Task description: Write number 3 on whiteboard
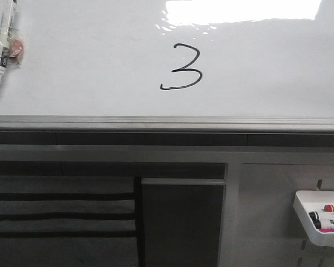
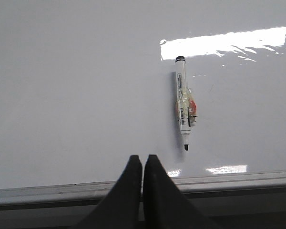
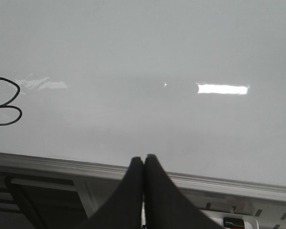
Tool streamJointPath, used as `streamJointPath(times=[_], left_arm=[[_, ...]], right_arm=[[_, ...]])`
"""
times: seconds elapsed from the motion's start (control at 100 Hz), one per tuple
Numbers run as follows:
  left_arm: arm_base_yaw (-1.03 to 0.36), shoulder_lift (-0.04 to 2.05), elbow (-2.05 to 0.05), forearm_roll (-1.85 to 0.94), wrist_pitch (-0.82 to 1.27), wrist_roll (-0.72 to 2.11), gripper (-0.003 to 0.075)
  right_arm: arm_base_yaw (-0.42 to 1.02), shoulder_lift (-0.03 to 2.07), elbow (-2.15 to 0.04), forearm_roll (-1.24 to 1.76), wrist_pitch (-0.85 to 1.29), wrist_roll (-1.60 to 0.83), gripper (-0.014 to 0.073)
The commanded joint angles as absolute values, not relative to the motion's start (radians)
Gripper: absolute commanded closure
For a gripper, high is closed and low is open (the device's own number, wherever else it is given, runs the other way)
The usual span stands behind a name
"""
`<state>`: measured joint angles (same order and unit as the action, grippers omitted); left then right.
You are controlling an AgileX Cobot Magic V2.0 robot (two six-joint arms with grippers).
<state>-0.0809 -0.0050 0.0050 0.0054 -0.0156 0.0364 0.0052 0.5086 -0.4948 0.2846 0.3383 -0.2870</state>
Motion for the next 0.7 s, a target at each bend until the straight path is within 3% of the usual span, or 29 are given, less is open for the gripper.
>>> streamJointPath(times=[0.0,0.3,0.69], left_arm=[[-0.077,-0.032,0.013,0.006,-0.089,0.025,0.0741],[-0.077,-0.032,0.013,0.006,-0.089,0.025,0.0741],[-0.077,-0.032,0.013,0.006,-0.089,0.025,0.0741]], right_arm=[[0.001,0.513,-0.521,0.288,0.262,-0.292,0.0663],[-0.006,0.424,-0.481,0.288,0.259,-0.292,0.0663],[-0.031,-0.02,-0.051,0.294,-0.015,-0.291,0.0663]])
